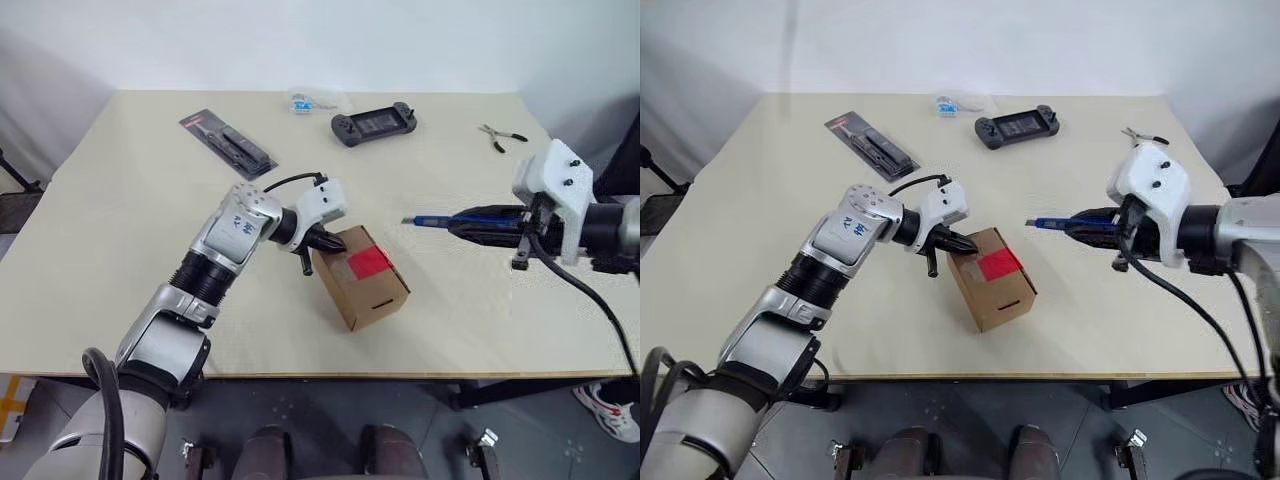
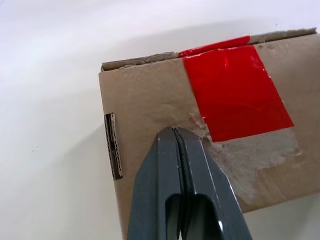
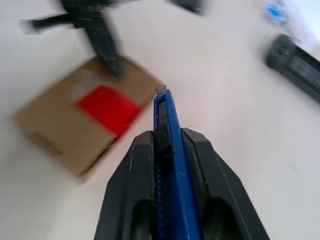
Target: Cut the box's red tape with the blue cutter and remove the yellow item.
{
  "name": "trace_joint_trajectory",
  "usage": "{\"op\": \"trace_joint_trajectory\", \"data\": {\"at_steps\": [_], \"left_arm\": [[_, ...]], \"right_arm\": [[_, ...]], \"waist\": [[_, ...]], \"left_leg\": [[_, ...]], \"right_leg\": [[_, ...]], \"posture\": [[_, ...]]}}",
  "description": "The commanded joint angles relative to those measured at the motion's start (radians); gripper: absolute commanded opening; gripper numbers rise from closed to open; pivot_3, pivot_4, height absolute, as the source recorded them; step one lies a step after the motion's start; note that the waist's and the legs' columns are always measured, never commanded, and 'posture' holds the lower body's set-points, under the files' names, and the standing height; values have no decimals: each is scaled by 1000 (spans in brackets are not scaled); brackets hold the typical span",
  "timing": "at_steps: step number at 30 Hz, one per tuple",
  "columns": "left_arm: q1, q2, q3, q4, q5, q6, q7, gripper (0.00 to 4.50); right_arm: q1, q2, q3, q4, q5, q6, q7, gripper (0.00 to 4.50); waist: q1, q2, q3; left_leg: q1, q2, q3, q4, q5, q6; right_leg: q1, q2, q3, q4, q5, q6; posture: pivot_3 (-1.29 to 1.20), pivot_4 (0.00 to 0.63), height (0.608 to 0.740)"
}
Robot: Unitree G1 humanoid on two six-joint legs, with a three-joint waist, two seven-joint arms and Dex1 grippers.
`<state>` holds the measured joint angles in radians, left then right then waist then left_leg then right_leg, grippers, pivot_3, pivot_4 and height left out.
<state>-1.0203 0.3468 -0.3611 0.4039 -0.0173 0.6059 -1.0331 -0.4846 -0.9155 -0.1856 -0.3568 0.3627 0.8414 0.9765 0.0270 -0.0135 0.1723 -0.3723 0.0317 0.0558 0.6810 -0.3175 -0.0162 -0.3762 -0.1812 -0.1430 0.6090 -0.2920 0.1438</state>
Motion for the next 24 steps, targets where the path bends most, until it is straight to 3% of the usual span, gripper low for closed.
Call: {"op": "trace_joint_trajectory", "data": {"at_steps": [1,4,8,13,20,24], "left_arm": [[32,-20,32,-21,-43,12,-6,26],[24,-35,84,-54,-89,21,-8,26],[-14,-52,182,-106,-176,63,0,26],[-75,-31,259,-151,-234,133,37,0],[-68,117,288,-175,-255,164,-5,0],[19,215,249,-218,-251,167,-66,0]], "right_arm": [[80,100,43,207,-111,-180,-145,439],[111,155,61,350,-166,-305,-208,439],[106,238,37,527,-185,-430,-303,439],[133,252,26,567,-183,-478,-325,2051],[168,200,-20,435,-160,-457,-314,4448],[173,162,-31,322,-117,-387,-278,4481]], "waist": [[1,0,0],[0,6,3],[-6,3,5],[-6,5,6],[-7,6,7],[-14,7,7]], "left_leg": [[-1,0,0,0,0,0],[-7,-3,1,0,-1,2],[-17,-3,4,1,-1,3],[-17,-3,6,1,0,3],[-17,-3,7,-1,0,3],[-16,-3,9,-3,0,3]], "right_leg": [[0,0,0,1,0,1],[-3,-1,-1,-3,3,5],[-14,-1,1,-2,4,7],[-15,-1,3,-2,4,7],[-17,0,4,-2,4,7],[-18,0,6,-2,4,7]], "posture": [[0,150,740],[0,150,740],[0,150,740],[0,150,740],[0,150,740],[0,150,740]]}}
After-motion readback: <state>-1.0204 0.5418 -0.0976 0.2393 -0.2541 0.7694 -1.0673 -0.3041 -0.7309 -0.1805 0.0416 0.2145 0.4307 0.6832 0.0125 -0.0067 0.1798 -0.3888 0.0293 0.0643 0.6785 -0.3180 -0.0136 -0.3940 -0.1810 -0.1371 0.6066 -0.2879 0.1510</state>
